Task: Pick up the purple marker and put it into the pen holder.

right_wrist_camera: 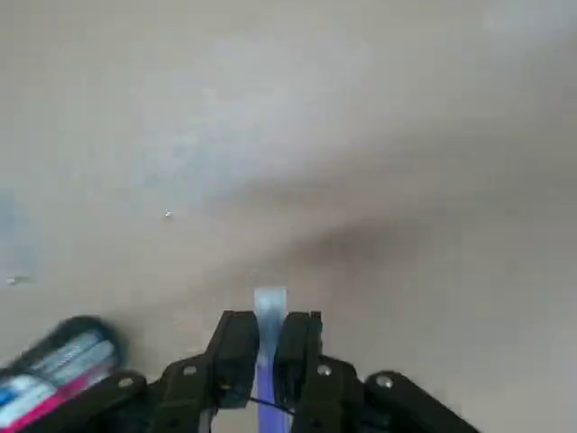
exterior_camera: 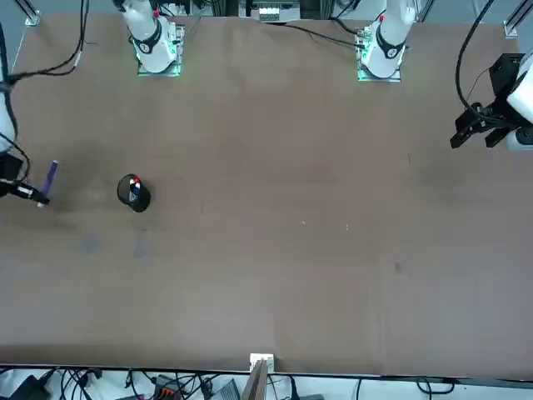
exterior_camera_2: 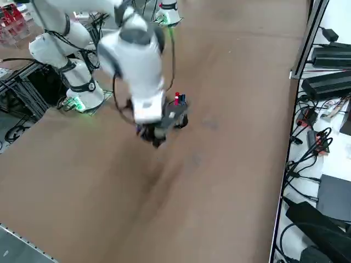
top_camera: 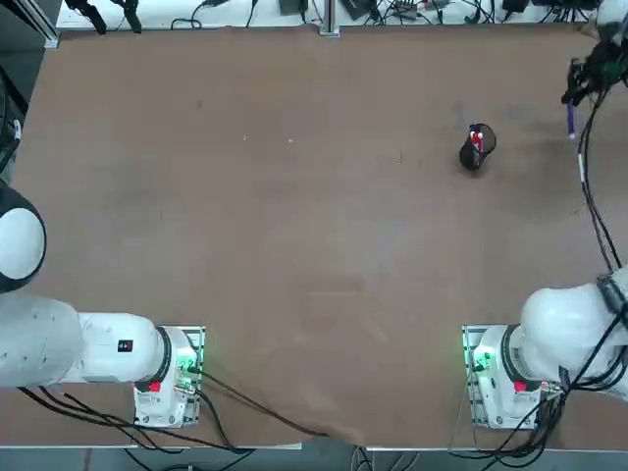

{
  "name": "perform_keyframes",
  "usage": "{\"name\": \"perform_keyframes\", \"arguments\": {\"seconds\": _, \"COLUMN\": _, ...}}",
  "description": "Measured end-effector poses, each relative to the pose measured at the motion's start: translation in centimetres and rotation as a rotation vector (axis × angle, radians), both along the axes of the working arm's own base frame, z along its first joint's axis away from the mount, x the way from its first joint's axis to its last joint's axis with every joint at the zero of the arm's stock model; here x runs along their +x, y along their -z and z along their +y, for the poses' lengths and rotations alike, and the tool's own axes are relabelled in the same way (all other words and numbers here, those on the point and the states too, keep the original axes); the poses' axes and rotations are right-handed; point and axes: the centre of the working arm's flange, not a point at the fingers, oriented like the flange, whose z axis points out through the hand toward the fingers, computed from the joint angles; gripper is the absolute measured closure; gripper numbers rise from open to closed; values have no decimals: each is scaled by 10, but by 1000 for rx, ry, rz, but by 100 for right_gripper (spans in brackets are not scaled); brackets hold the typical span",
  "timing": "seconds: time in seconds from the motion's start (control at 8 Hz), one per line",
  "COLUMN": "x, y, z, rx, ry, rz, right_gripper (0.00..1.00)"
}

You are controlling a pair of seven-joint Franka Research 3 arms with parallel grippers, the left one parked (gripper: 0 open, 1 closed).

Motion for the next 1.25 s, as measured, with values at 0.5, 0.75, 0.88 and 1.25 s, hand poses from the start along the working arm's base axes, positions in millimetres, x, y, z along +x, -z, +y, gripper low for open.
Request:
{"name": "perform_keyframes", "arguments": {"seconds": 0.5, "x": 16, "y": -25, "z": 124, "rx": -407, "ry": 325, "rz": 119, "right_gripper": 85}}
{"name": "perform_keyframes", "arguments": {"seconds": 0.75, "x": 18, "y": -19, "z": 160, "rx": -597, "ry": 531, "rz": 48, "right_gripper": 85}}
{"name": "perform_keyframes", "arguments": {"seconds": 0.88, "x": 16, "y": -18, "z": 174, "rx": -704, "ry": 638, "rz": -7, "right_gripper": 85}}
{"name": "perform_keyframes", "arguments": {"seconds": 1.25, "x": 8, "y": -9, "z": 221, "rx": -973, "ry": 885, "rz": -183, "right_gripper": 85}}
